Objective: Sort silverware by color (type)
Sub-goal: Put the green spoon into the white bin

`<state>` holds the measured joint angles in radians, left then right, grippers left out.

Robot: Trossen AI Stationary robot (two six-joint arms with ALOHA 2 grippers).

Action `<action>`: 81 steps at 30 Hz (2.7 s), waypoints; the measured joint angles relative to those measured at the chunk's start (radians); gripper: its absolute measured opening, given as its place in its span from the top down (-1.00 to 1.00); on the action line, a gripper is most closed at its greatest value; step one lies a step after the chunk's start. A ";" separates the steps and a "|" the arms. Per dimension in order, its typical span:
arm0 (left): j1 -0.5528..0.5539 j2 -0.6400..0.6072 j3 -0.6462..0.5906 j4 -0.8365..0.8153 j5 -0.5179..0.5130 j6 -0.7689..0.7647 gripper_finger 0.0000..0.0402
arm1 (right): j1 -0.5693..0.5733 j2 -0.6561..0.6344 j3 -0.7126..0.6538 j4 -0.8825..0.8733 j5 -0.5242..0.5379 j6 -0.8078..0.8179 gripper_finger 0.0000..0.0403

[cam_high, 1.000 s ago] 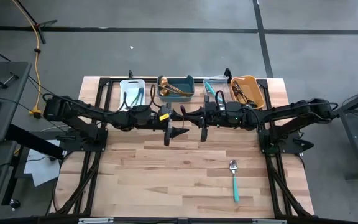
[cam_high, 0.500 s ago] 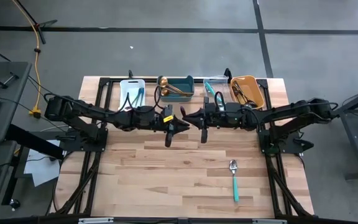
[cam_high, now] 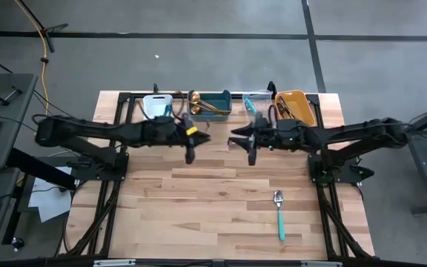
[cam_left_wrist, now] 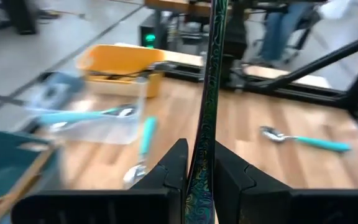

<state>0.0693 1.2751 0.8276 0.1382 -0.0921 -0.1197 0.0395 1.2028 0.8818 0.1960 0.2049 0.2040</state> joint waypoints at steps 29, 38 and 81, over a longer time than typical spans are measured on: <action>0.047 -0.605 -0.282 -0.105 -0.374 -0.155 0.83 | 0.000 -0.129 0.000 -0.295 0.062 0.033 0.06; 0.424 -0.454 -0.048 -0.580 -0.288 -0.192 0.83 | 0.000 -0.129 0.000 -0.286 0.090 0.035 0.06; 0.750 0.137 -0.030 -0.833 0.000 -0.202 0.44 | 0.000 -0.128 0.000 -0.292 0.088 0.084 0.06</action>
<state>0.8188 1.4117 0.7979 -0.6952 -0.0921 -0.3214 0.0395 1.0744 0.8814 -0.0958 0.2932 0.2882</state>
